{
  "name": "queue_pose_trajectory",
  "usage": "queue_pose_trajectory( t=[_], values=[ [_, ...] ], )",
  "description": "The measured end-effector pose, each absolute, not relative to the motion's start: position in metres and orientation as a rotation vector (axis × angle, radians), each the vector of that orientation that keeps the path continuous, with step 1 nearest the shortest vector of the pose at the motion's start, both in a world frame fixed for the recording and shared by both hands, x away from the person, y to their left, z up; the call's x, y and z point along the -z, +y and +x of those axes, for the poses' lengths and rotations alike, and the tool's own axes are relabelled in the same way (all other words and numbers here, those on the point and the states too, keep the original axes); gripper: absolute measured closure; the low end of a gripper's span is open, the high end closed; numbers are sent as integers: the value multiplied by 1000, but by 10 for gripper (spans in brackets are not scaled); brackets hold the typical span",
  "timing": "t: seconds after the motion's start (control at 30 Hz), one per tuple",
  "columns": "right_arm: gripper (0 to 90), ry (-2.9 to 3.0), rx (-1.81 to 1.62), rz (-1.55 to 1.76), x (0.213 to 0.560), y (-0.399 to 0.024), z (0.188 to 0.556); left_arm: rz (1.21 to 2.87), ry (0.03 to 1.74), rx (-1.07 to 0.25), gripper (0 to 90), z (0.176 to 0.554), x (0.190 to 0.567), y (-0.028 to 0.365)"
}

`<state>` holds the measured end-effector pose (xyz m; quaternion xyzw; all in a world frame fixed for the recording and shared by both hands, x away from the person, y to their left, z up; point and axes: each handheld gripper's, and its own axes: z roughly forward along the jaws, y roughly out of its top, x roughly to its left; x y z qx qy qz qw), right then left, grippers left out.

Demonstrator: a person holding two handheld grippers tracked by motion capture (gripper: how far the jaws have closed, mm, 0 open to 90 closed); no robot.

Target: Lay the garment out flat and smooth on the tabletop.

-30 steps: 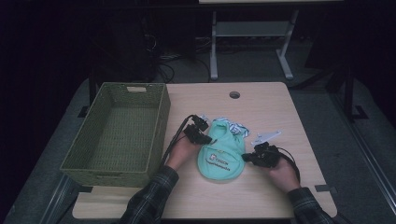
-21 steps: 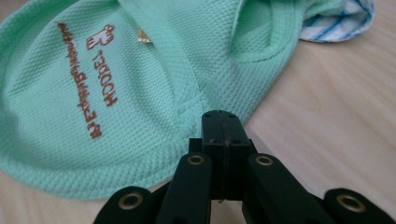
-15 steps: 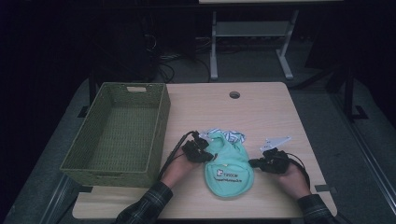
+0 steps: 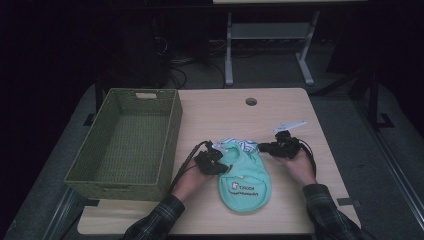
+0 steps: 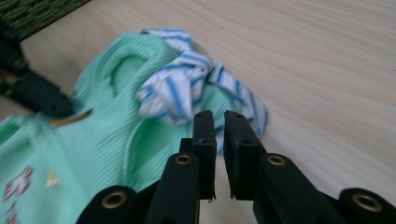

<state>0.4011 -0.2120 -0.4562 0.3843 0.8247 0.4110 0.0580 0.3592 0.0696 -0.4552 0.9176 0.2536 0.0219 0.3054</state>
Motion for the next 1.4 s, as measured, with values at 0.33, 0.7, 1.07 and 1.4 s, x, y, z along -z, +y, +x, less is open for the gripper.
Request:
queue_pose_trajectory(
  t=[0.33,0.7,1.07,1.4],
  values=[
    [744,2515,-1217,1203,469,-196,415,2428,674,-55,897,359,455,69],
    [900,2486,-1159,1143,469,-191,412,2427,674,-56,898,359,455,69],
    [900,2386,-1062,1118,459,-207,415,2432,674,-62,897,358,455,69],
    [900,2349,-1109,1161,460,-228,415,2429,697,-47,873,360,453,72]
  ],
)
